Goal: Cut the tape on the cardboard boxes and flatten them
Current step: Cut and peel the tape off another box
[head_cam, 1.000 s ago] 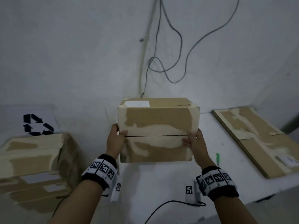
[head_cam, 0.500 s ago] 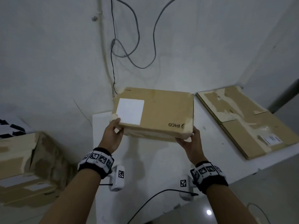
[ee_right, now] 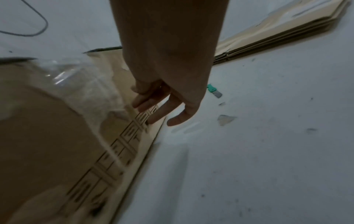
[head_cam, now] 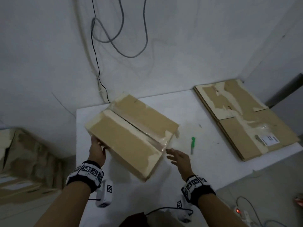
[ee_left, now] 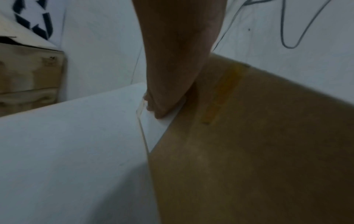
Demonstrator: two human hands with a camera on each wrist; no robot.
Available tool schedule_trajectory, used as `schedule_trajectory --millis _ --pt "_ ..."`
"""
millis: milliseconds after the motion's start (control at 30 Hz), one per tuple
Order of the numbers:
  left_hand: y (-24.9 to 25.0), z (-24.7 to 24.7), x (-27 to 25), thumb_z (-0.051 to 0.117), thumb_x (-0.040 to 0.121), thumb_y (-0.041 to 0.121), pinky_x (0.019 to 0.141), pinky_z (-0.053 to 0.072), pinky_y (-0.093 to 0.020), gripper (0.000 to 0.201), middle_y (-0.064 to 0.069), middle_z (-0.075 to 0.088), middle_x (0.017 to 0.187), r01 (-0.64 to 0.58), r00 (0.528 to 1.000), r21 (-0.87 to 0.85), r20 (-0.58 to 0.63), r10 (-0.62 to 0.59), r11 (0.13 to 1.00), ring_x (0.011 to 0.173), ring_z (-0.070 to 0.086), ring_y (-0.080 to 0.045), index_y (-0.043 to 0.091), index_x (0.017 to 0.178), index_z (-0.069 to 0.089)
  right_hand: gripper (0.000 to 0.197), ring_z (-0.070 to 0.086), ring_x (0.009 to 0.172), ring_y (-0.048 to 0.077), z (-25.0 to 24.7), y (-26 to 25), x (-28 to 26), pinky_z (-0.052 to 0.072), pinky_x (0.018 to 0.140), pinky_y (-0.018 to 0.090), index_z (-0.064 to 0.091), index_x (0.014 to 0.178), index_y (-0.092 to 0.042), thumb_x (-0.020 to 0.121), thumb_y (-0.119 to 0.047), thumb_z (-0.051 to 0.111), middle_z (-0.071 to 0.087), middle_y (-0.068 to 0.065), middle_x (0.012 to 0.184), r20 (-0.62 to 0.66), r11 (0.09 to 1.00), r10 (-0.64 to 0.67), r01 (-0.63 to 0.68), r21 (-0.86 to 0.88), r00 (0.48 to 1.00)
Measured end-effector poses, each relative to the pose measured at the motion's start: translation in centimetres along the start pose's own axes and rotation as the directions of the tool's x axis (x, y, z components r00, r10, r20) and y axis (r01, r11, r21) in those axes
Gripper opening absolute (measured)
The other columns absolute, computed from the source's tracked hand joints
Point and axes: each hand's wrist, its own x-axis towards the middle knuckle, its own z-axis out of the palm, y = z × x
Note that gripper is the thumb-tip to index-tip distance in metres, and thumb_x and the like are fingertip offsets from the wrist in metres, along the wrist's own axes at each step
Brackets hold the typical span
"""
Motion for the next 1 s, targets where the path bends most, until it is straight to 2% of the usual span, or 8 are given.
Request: schedule_trajectory --millis 100,200,400,500,633,700,833,1000 --pt "-0.1 1.5 -1.1 0.02 0.103 0.049 0.104 0.038 -0.037 0.048 0.007 0.052 0.113 -0.02 0.999 -0.036 -0.042 0.019 0.999 0.109 0.047 -0.014 0.022 0.134 0.044 0.03 0.069 0.094 0.022 -3.2 1.1 2.7 0.05 0.079 0.031 0.066 0.118 -0.014 0.106 -0.024 0.041 0.067 0.004 0.119 -0.078 0.996 -0.063 0.058 -0.068 0.995" --pt "0.4 2.3 -1.2 0.021 0.104 0.046 0.098 0.044 -0.038 0.048 0.003 0.054 0.116 -0.069 0.992 -0.021 -0.111 0.066 0.997 0.108 0.049 -0.018 0.019 0.131 0.05 0.037 0.057 0.115 0.031 -6.0 2.8 5.2 0.046 0.095 0.036 0.048 0.141 -0.008 0.106 -0.012 0.035 0.054 0.014 0.134 -0.105 0.949 -0.156 0.12 -0.29 0.982" --pt "-1.4 5.7 -2.7 0.05 0.098 0.035 0.101 0.041 -0.047 0.06 -0.015 0.048 0.138 -0.14 0.921 0.178 -0.338 0.194 0.974 0.122 0.049 -0.034 0.009 0.146 0.026 0.06 0.043 0.133 0.031 -12.0 1.5 11.1 0.041 0.106 0.043 0.048 0.144 -0.02 0.087 -0.003 0.057 0.038 0.007 0.152 0.118 0.458 -0.116 0.158 -0.875 0.986" --pt "-2.7 6.8 -4.0 0.053 0.096 0.033 0.105 0.038 -0.052 0.072 -0.019 0.041 0.145 -0.199 0.878 0.319 -0.363 0.313 0.927 0.129 0.043 -0.038 0.008 0.151 0.014 0.051 0.048 0.127 0.028 -13.6 1.5 13.7 0.043 0.102 0.04 0.061 0.133 -0.021 0.086 -0.001 0.058 0.048 0.007 0.143 0.296 0.309 -0.138 0.325 -0.894 0.945" --pt "-3.7 7.4 -5.2 0.046 0.1 0.032 0.11 0.032 -0.049 0.068 -0.02 0.035 0.149 -0.242 0.844 0.356 -0.382 0.377 0.902 0.134 0.038 -0.037 0.006 0.153 0.011 0.017 0.056 0.1 0.029 -14.3 0.7 15.4 0.045 0.075 0.034 0.071 0.095 -0.011 0.085 -0.025 0.071 0.058 0.008 0.103 0.408 0.128 -0.155 0.428 -0.895 0.9" --pt "-4.0 7.8 -5.9 0.044 0.101 0.031 0.111 0.031 -0.048 0.067 -0.019 0.033 0.151 -0.251 0.824 0.371 -0.403 0.398 0.894 0.136 0.036 -0.036 0.006 0.153 0.011 0.018 0.055 0.092 0.028 -14.4 0.3 15.3 0.043 0.071 0.034 0.062 0.089 -0.012 0.086 -0.027 0.072 0.053 0.005 0.096 0.437 0.168 -0.151 0.458 -0.873 0.887" --pt "-5.0 8.4 -7.2 0.045 0.101 0.032 0.11 0.033 -0.049 0.067 -0.022 0.034 0.15 -0.222 0.791 0.376 -0.47 0.391 0.9 0.134 0.038 -0.039 0.006 0.152 0.012 0.024 0.056 0.067 0.028 -14.8 -0.4 15.0 0.044 0.059 0.036 0.038 0.082 -0.013 0.097 -0.009 0.057 0.056 0.011 0.078 0.433 0.489 -0.172 0.459 -0.742 0.885" --pt "-5.0 8.9 -8.0 0.052 0.098 0.027 0.108 0.033 -0.051 0.07 -0.026 0.034 0.147 -0.165 0.775 0.388 -0.517 0.363 0.907 0.133 0.036 -0.042 0.001 0.151 0.015 0.017 0.057 0.07 0.025 -11.7 -5.3 14.3 0.04 0.057 0.023 0.044 0.111 -0.005 0.096 0.0 0.052 0.063 0.016 0.087 0.373 0.674 -0.328 0.492 -0.552 0.868"
